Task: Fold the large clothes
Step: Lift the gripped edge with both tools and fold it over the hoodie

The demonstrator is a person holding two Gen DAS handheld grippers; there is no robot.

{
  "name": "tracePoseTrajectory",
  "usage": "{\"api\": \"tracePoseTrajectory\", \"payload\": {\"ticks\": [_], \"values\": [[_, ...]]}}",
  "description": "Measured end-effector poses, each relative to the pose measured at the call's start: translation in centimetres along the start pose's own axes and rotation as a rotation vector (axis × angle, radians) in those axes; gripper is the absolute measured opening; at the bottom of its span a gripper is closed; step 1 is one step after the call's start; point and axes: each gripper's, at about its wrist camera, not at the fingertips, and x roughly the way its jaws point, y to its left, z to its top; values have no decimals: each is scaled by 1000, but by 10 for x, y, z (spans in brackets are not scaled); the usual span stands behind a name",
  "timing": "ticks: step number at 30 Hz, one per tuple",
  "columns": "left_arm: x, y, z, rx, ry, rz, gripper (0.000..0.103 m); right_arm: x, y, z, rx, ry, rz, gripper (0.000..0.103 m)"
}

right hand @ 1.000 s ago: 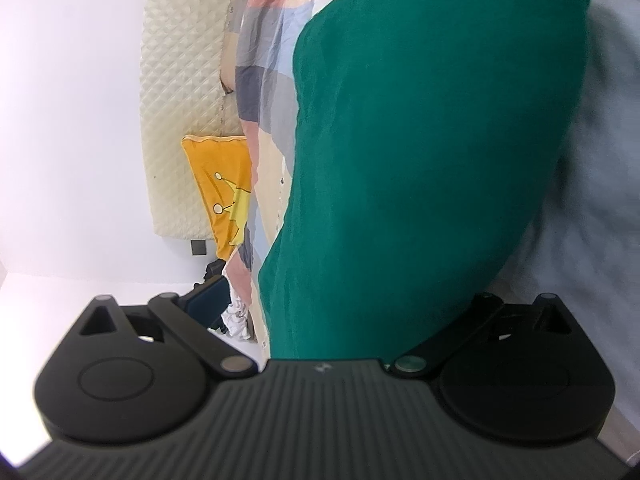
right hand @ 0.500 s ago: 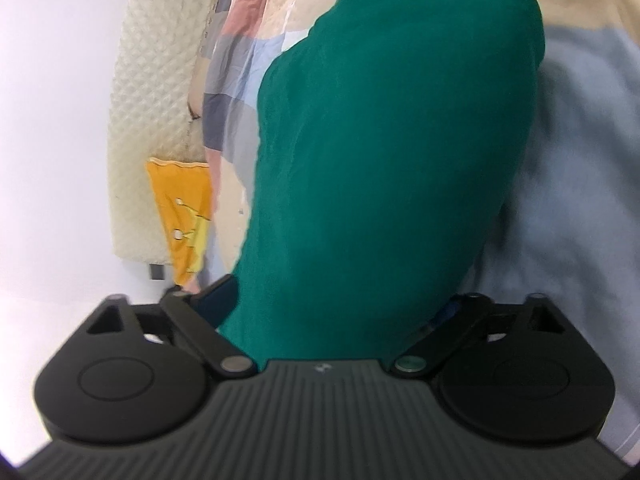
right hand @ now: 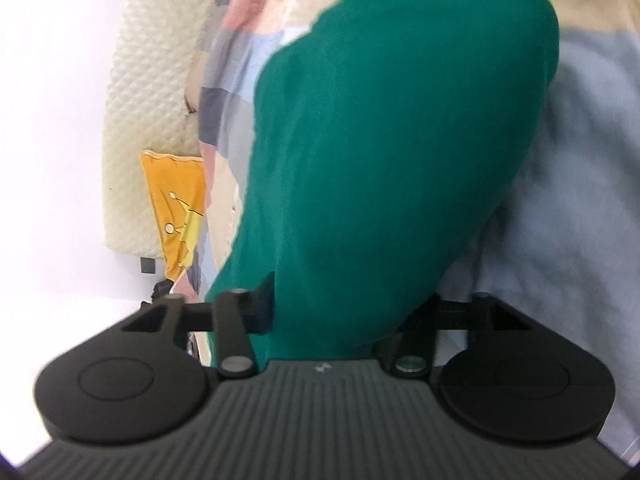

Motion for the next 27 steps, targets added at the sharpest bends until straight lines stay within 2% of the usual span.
{"api": "tracePoseTrajectory", "payload": {"ticks": [2, 7, 13, 22, 27], "values": [[-5, -11, -1, 55, -15, 4, 41, -7, 7, -1, -37, -20, 27, 34], [-19, -29, -1, 107, -32, -18, 39, -26, 14, -5, -92, -39, 78, 28], [-47, -47, -1, 168, -25, -36, 38, -51, 24, -16, -164, -35, 88, 26], [-116, -87, -7, 301, -6, -27, 39, -107, 55, -33, -283, -49, 104, 25], [-152, -101, -11, 334, 20, -37, 39, -136, 68, -40, -316, -39, 120, 25]]}}
